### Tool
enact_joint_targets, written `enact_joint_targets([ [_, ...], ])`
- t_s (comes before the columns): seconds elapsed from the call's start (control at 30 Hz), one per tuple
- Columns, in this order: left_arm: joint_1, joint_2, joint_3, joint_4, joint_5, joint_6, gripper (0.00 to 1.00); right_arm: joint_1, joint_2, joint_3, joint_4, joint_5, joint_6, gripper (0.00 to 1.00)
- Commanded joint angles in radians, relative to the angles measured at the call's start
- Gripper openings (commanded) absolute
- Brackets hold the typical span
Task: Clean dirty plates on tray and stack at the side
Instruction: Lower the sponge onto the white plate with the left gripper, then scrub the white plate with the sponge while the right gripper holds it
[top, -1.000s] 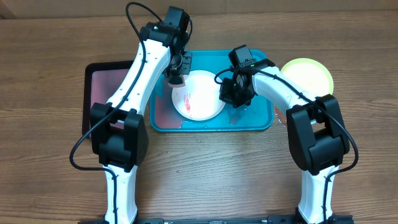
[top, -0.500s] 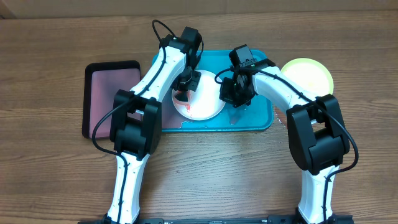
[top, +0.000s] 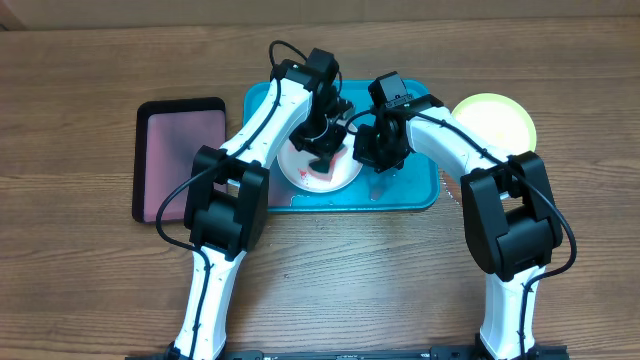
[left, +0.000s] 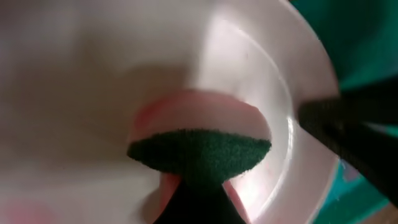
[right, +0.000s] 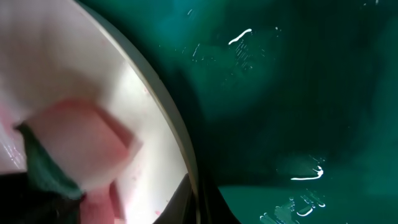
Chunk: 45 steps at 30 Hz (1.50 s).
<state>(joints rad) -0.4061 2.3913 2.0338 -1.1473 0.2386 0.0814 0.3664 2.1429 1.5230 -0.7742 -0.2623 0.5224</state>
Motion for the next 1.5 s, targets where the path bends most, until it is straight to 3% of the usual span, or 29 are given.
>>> enact_joint_targets([
  [0.0,0.033,0.020,-0.004,0.061,-0.196,-0.277,0.04,-0.008,0.012,-0.019,0.005,0.016,-0.002,0.04],
  [0.2,0.047,0.020,-0.004,0.066,-0.576,-0.531,0.04,-0.008,0.012,-0.019,0.006,0.017,-0.002,0.04],
  [0.27,0.043,0.020,-0.004,0.019,-0.663,-0.571,0.04,-0.008,0.012,-0.019,0.006,0.018,-0.003,0.04],
  [0.37,0.035,0.020,-0.004,-0.042,-0.681,-0.552,0.04,-0.008,0.012,-0.019,0.008,0.018,-0.003,0.04],
  [0.47,0.023,0.020,-0.004,-0.079,-0.552,-0.390,0.04,-0.009,0.012,-0.019,0.010,0.018,-0.002,0.04],
  [0.67,0.002,0.020,-0.004,-0.134,-0.078,0.091,0.04,-0.009,0.012,-0.019,0.012,0.018,-0.002,0.04],
  [0.73,-0.002,0.020,-0.004,-0.147,-0.018,0.163,0.04,-0.009,0.012,-0.019,0.014,0.018,-0.002,0.04],
  [0.87,-0.001,0.020,-0.004,-0.117,-0.010,0.169,0.04,-0.012,0.012,-0.019,0.013,0.017,-0.003,0.04],
  [0.97,0.000,0.020,-0.004,-0.056,-0.027,0.106,0.04,-0.018,0.012,-0.019,0.006,0.016,-0.002,0.03],
  [1.2,0.000,0.020,-0.004,0.182,-0.130,-0.178,0.04,-0.022,0.012,-0.019,0.002,0.013,-0.002,0.04],
  [1.33,0.000,0.020,-0.004,0.227,-0.399,-0.408,0.04,-0.022,0.012,-0.019,0.002,0.013,-0.002,0.04],
  [1.47,0.000,0.020,-0.004,0.126,-0.656,-0.541,0.04,-0.022,0.012,-0.019,0.002,0.014,-0.002,0.04],
])
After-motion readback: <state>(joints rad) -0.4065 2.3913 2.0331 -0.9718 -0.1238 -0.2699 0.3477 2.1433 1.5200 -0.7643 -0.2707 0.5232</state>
